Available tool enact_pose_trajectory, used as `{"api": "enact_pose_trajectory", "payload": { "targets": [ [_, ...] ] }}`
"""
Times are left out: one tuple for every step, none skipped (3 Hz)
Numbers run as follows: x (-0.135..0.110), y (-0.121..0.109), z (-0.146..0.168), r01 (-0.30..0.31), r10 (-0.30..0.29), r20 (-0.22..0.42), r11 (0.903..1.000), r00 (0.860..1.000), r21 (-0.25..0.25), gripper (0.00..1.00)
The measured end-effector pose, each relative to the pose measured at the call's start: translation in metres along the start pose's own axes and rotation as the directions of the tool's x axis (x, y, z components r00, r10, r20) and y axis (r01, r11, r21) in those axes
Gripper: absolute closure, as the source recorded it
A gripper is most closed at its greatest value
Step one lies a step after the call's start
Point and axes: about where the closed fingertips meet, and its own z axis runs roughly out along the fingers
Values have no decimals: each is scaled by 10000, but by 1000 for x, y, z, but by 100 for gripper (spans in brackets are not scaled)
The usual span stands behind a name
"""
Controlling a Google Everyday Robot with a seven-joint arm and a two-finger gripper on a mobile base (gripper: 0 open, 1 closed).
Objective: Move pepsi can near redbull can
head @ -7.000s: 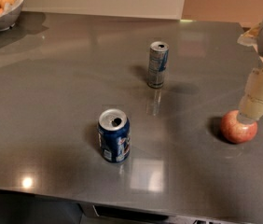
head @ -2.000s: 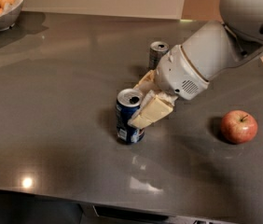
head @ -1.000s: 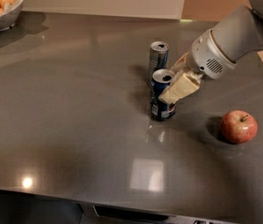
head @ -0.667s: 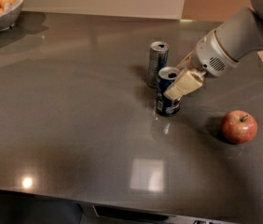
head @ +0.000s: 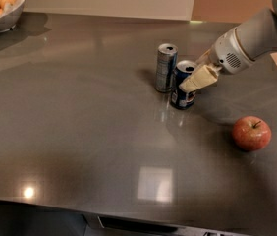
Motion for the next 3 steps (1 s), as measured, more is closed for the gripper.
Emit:
{"api": "enact_pose_trajectory", "payload": {
  "targets": [
    [3,-18,1,-272,271,64,9995,9996,162,60],
    [7,-29,4,-457,453,246,9988,9987,162,37],
    [6,-27,6,-436,433,231,9990,9988,121,14]
  ]
}}
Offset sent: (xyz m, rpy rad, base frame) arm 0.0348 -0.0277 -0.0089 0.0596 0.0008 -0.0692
